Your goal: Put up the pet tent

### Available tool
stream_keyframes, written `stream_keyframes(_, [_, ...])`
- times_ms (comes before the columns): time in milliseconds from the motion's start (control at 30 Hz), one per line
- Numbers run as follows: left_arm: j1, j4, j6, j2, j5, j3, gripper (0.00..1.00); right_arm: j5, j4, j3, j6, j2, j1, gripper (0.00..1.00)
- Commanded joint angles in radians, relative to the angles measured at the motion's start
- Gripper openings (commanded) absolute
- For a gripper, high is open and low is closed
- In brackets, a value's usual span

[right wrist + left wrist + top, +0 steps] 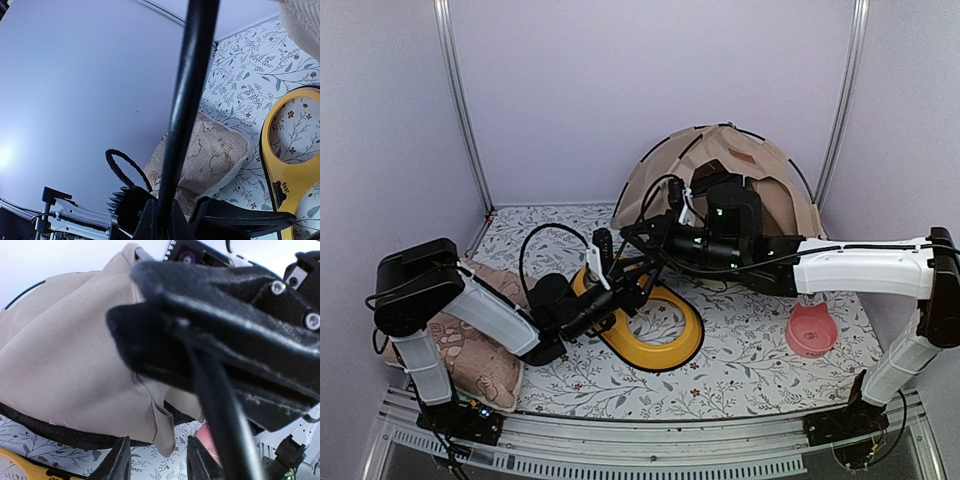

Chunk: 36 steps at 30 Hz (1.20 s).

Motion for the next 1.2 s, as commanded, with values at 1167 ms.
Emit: stream_keyframes(1167, [0.016, 0.023, 0.029, 0.040, 0.051, 0.084, 0.41, -0.064, 0.177, -0.007, 0.125, -0.065, -0.010, 0.00])
